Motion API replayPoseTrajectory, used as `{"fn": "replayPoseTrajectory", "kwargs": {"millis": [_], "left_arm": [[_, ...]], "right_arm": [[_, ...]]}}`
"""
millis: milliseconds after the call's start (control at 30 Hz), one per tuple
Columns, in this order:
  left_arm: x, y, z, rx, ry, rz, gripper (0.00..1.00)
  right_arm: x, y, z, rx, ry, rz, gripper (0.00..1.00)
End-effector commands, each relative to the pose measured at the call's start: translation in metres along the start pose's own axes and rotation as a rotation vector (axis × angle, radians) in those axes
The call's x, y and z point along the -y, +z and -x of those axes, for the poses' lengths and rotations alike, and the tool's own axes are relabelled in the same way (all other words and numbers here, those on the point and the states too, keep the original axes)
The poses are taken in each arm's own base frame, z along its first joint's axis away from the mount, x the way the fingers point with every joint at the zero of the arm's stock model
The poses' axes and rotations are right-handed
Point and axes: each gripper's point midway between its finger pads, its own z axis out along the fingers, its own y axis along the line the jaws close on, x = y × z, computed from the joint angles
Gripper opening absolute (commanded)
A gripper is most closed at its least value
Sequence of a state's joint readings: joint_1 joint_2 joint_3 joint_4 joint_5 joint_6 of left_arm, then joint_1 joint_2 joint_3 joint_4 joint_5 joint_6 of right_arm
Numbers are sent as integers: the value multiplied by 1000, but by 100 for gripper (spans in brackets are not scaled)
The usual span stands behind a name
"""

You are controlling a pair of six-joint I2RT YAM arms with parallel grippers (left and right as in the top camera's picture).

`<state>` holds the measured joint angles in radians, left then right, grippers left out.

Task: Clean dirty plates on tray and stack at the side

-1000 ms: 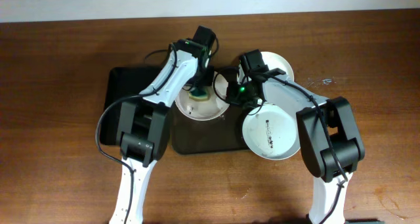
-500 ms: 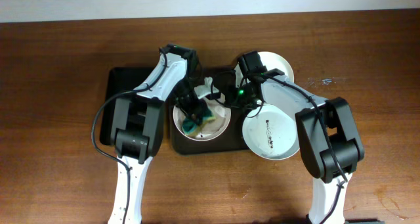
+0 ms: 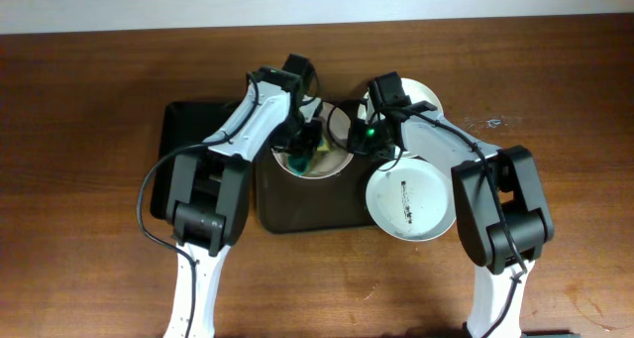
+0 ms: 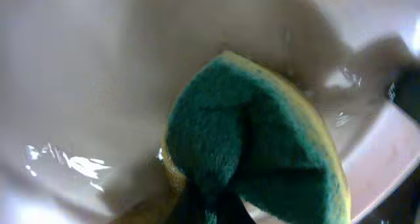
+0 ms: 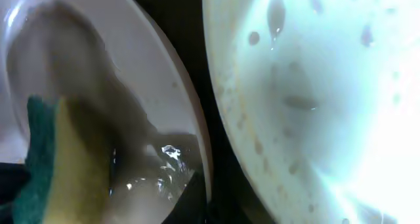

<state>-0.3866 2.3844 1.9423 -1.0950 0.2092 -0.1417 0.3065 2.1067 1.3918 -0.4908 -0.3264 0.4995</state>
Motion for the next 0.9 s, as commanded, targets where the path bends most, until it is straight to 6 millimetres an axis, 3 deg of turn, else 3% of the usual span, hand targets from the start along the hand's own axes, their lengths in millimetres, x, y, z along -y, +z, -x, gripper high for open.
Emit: {"fn": "replayPoseTrajectory", "kwargs": {"millis": [0,33,100,300,400,500,533,600,667,767,867], "left_arm": [[-93,34,22,107,-288,393,0],[-94,3,50,204,-288,430,0],[-85,-33,73,280,-289,414,0],[-71,-92,76,289,-235,406,0],[-66,-103,64,227,-156,395,0],[-52,-99,56,167,-68,301,0],[-53,-99,55,165,-67,300,0],[-53,-99,56,165,-64,300,0],[-54,-99,56,166,-65,300,0],[-54,-99,56,169,-66,300,0],[-59,-100,57,167,-83,276,0]], "right_arm": [[1,15,-27,-89,-7,-6,4],[1,15,-27,-89,-6,-7,4],[4,15,-29,-93,-3,-22,4],[7,15,-33,-110,-1,-33,4],[4,14,-36,-125,-17,-19,4],[4,14,-37,-128,-36,-20,18],[4,15,-38,-130,-38,-20,18],[3,15,-41,-141,-40,-23,4],[5,9,-44,-156,-50,-31,4],[7,-17,-40,-118,-90,-98,4],[18,-59,-31,-36,-106,-231,4]]}}
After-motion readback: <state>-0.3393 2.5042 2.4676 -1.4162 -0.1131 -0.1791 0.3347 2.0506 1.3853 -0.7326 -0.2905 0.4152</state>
